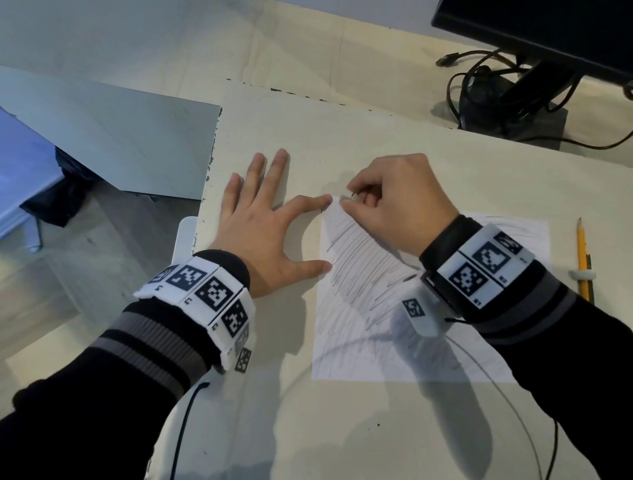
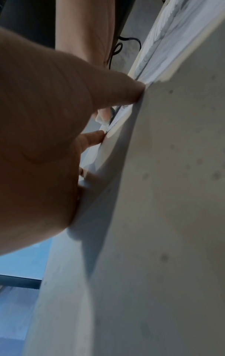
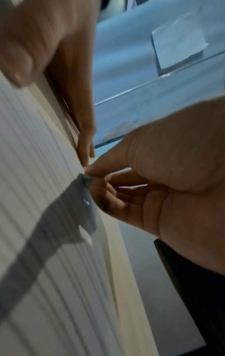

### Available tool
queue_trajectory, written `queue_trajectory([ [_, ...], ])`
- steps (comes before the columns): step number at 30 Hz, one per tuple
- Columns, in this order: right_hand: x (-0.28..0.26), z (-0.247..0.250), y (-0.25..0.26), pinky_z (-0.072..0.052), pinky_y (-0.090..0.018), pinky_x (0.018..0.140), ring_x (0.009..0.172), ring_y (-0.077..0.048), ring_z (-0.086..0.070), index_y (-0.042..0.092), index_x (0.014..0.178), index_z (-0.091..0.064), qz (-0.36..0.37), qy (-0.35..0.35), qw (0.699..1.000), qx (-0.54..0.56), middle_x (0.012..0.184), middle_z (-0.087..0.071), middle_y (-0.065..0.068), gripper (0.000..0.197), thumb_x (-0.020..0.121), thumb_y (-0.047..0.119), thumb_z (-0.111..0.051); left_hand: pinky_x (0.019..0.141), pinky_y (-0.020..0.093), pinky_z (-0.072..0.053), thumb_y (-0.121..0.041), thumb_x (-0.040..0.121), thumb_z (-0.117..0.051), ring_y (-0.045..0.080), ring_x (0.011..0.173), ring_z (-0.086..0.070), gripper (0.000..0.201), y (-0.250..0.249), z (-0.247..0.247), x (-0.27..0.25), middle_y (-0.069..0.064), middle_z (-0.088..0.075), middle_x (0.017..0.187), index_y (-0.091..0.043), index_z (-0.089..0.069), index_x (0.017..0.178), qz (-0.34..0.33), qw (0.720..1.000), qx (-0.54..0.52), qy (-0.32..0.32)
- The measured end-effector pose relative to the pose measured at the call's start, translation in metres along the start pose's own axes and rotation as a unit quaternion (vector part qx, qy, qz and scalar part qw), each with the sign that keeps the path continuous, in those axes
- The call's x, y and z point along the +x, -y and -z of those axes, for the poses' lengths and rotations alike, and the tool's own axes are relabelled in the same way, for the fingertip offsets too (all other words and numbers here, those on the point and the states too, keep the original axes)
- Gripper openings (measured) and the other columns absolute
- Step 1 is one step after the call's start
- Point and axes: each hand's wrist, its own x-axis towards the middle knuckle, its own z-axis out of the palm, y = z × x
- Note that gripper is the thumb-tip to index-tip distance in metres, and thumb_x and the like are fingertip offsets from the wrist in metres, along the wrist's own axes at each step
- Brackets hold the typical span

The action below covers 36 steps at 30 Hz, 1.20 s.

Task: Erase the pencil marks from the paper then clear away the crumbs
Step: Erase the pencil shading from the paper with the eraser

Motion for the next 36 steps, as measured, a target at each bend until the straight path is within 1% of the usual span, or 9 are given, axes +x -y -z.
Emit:
queue_trajectory([
  [4, -0.015, -0.009, 0.009, -0.051, -0.023, 0.070, 0.068, -0.005, -0.058, 0.016, 0.088, -0.077, 0.055, 0.051, 0.997, 0.015, 0.078, -0.066, 0.006, 0.008, 0.083, 0.022, -0.074, 0.119, 0.045, 0.014, -0.082, 0.067, -0.057, 0.024, 0.149, 0.024, 0.083, -0.001, 0.001, -0.001, 0.000, 0.022, 0.163, -0.057, -0.029, 0.141, 0.002, 1.000, -0.001, 0.001],
  [9, -0.011, -0.004, 0.001, -0.051, -0.021, 0.071, 0.071, -0.007, -0.062, 0.019, 0.087, -0.076, 0.007, 0.032, 0.999, 0.029, 0.077, -0.067, 0.007, 0.006, 0.083, 0.024, -0.074, 0.118, 0.052, 0.013, -0.076, 0.070, -0.060, 0.028, 0.148, 0.026, 0.081, -0.007, 0.003, 0.000, 0.004, 0.022, 0.163, -0.055, -0.029, 0.142, 0.009, 1.000, 0.005, 0.017],
  [14, -0.016, -0.008, 0.002, -0.053, -0.032, 0.072, 0.075, -0.012, -0.060, 0.016, 0.091, -0.077, 0.053, 0.041, 0.998, -0.004, 0.084, -0.065, 0.003, 0.009, 0.084, 0.022, -0.073, 0.119, 0.054, 0.012, -0.078, 0.070, -0.055, 0.028, 0.148, 0.026, 0.074, -0.007, 0.004, -0.001, 0.006, 0.022, 0.163, -0.057, -0.038, 0.139, 0.008, 1.000, 0.009, 0.020],
  [17, -0.022, -0.007, 0.004, -0.050, -0.027, 0.070, 0.073, -0.009, -0.056, 0.016, 0.093, -0.077, 0.100, 0.079, 0.992, -0.010, 0.088, -0.064, 0.003, 0.010, 0.084, 0.019, -0.074, 0.119, 0.053, 0.011, -0.082, 0.069, -0.051, 0.028, 0.148, 0.025, 0.076, -0.005, 0.003, -0.002, 0.005, 0.022, 0.163, -0.059, -0.035, 0.140, 0.001, 1.000, 0.014, 0.020],
  [22, -0.017, -0.004, 0.001, -0.050, -0.024, 0.069, 0.072, -0.007, -0.055, 0.017, 0.094, -0.078, 0.099, 0.065, 0.993, -0.007, 0.089, -0.063, 0.004, 0.011, 0.084, 0.016, -0.075, 0.119, 0.052, 0.013, -0.085, 0.062, -0.055, 0.027, 0.147, 0.028, 0.088, 0.000, 0.004, -0.002, 0.004, 0.026, 0.162, -0.059, -0.030, 0.141, -0.009, 0.999, 0.015, 0.029],
  [25, -0.027, -0.010, 0.005, -0.041, -0.018, 0.068, 0.068, -0.003, -0.049, 0.015, 0.089, -0.078, 0.142, 0.109, 0.984, 0.008, 0.087, -0.060, 0.006, 0.008, 0.082, 0.011, -0.074, 0.119, 0.052, 0.012, -0.086, 0.060, -0.055, 0.027, 0.147, 0.028, 0.089, 0.000, 0.004, -0.002, 0.004, 0.025, 0.162, -0.059, -0.032, 0.141, -0.009, 1.000, 0.011, 0.028],
  [30, -0.025, -0.007, -0.001, -0.048, -0.023, 0.068, 0.070, -0.003, -0.052, 0.017, 0.093, -0.077, 0.106, 0.076, 0.991, 0.001, 0.089, -0.063, 0.004, 0.009, 0.085, 0.018, -0.073, 0.119, 0.048, 0.015, -0.083, 0.061, -0.061, 0.024, 0.146, 0.030, 0.086, -0.001, 0.004, -0.002, 0.001, 0.027, 0.162, -0.062, -0.031, 0.140, -0.005, 1.000, 0.000, 0.030],
  [33, -0.031, -0.011, 0.005, -0.041, -0.020, 0.067, 0.068, 0.009, -0.047, 0.015, 0.087, -0.076, 0.140, 0.113, 0.984, 0.004, 0.085, -0.060, 0.006, 0.006, 0.084, 0.015, -0.071, 0.119, 0.048, 0.015, -0.084, 0.060, -0.058, 0.024, 0.147, 0.029, 0.087, -0.001, 0.004, -0.002, 0.001, 0.026, 0.162, -0.061, -0.032, 0.139, -0.005, 1.000, -0.004, 0.029],
  [36, -0.025, -0.005, 0.002, -0.050, -0.027, 0.067, 0.067, 0.000, -0.052, 0.018, 0.087, -0.077, 0.112, 0.097, 0.989, -0.007, 0.084, -0.062, 0.005, 0.008, 0.084, 0.019, -0.070, 0.119, 0.047, 0.016, -0.084, 0.060, -0.057, 0.023, 0.146, 0.031, 0.088, -0.002, 0.005, -0.001, 0.001, 0.028, 0.161, -0.061, -0.030, 0.140, -0.002, 0.999, -0.003, 0.035],
])
